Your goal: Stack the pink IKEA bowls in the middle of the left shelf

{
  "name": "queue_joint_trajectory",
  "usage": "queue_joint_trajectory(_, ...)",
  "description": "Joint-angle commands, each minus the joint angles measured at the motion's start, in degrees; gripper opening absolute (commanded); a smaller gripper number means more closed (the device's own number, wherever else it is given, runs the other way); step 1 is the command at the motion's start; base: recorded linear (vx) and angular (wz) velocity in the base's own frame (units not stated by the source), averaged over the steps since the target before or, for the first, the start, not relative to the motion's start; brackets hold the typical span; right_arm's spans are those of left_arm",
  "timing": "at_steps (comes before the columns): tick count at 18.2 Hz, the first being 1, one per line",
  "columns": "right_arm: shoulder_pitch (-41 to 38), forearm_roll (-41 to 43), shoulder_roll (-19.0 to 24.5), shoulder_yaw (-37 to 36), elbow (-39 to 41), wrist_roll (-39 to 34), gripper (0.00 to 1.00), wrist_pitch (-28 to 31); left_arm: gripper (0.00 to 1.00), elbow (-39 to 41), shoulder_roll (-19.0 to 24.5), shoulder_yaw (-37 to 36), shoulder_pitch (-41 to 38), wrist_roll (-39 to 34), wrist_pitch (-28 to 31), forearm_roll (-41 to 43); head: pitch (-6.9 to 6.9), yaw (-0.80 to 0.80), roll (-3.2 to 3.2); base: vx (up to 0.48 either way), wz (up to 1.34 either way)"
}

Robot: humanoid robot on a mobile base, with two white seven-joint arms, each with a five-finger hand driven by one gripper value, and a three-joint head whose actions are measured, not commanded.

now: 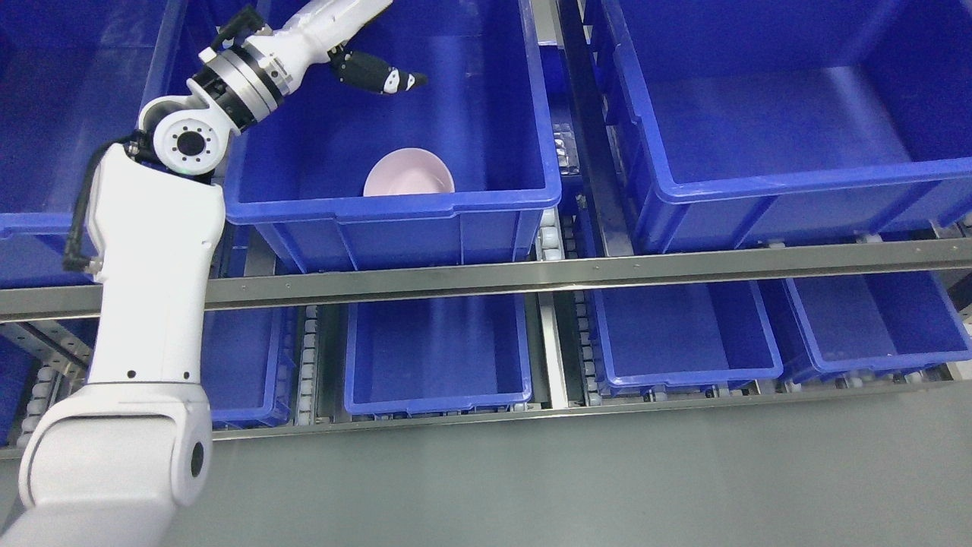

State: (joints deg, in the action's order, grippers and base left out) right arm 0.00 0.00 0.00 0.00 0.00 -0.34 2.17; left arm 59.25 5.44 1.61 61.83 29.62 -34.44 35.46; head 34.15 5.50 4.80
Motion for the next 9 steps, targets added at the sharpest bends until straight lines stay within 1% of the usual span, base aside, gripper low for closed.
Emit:
queue_joint_trajectory(1, -1.7, 0.0, -1.0, -0.7, 1.9, 0.0, 1.0, -0.2, 0.89, 4.0, -4.4, -7.2, 2.2, -10.5, 0.3, -17.3, 0.0, 0.0, 0.0, 0.0, 0.0)
queue_joint_trajectory(3, -1.7, 0.0, -1.0, -0.6, 1.9, 0.0, 1.0, -0.2, 0.94, 6.1, -4.4, -17.9, 1.7, -16.8, 0.3, -23.7, 0.0, 0.0, 0.0, 0.0, 0.0)
queue_joint_trajectory(5, -1.7, 0.0, -1.0, -0.6, 1.9, 0.0, 1.0, -0.1, 0.97, 7.6, -4.4, -29.0, 1.1, -20.5, 0.6, -27.2, 0.0, 0.0, 0.0, 0.0, 0.0)
queue_joint_trajectory(6, -1.7, 0.0, -1.0, -0.6, 1.9, 0.0, 1.0, -0.2, 0.98, 7.8, -4.4, -33.9, 1.1, -23.4, 2.1, -28.2, 0.0, 0.0, 0.0, 0.0, 0.0)
queue_joint_trajectory(8, -1.7, 0.0, -1.0, -0.6, 1.9, 0.0, 1.0, -0.1, 0.99, 9.3, -4.4, -42.9, 0.8, -33.5, 3.9, -29.0, 0.0, 0.0, 0.0, 0.0, 0.0)
queue_joint_trajectory(9, -1.7, 0.0, -1.0, -0.6, 1.9, 0.0, 1.0, -0.1, 1.0, 10.3, -4.4, -47.5, -0.4, -36.7, 4.0, -29.3, 0.0, 0.0, 0.0, 0.0, 0.0)
